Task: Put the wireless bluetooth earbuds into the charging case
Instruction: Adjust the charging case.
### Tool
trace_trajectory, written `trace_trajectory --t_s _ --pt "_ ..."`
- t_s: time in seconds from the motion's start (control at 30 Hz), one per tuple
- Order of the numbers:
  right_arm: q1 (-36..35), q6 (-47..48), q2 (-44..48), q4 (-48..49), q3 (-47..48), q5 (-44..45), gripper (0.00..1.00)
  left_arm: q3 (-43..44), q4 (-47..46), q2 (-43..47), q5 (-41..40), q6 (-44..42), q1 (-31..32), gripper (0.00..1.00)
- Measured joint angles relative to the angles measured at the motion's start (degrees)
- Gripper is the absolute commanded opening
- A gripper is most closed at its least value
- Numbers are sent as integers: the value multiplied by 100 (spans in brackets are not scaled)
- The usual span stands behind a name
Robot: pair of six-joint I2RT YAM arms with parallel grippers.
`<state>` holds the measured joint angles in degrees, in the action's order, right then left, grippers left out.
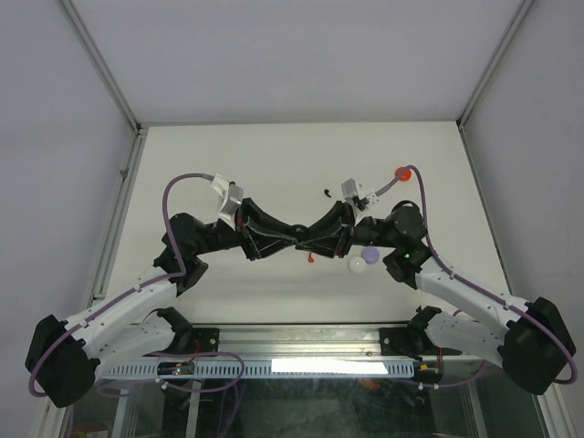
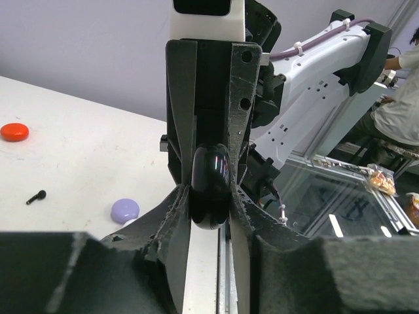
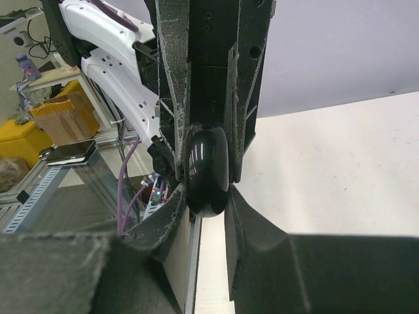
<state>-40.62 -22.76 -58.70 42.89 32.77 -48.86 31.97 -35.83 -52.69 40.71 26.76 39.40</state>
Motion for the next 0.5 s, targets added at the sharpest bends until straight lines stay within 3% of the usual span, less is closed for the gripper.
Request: trace_trajectory --t_s 0.03,0.23,0.5 --pt "-4 15 13 -26 0 13 0 0 24 9 -15 -4 0 35" --pt "4 35 57 -17 0 186 0 -146 -271 22 -85 136 -2 41" --pt "0 -46 44 153 0 260 0 -352 -946 -197 -210 511 -9 42"
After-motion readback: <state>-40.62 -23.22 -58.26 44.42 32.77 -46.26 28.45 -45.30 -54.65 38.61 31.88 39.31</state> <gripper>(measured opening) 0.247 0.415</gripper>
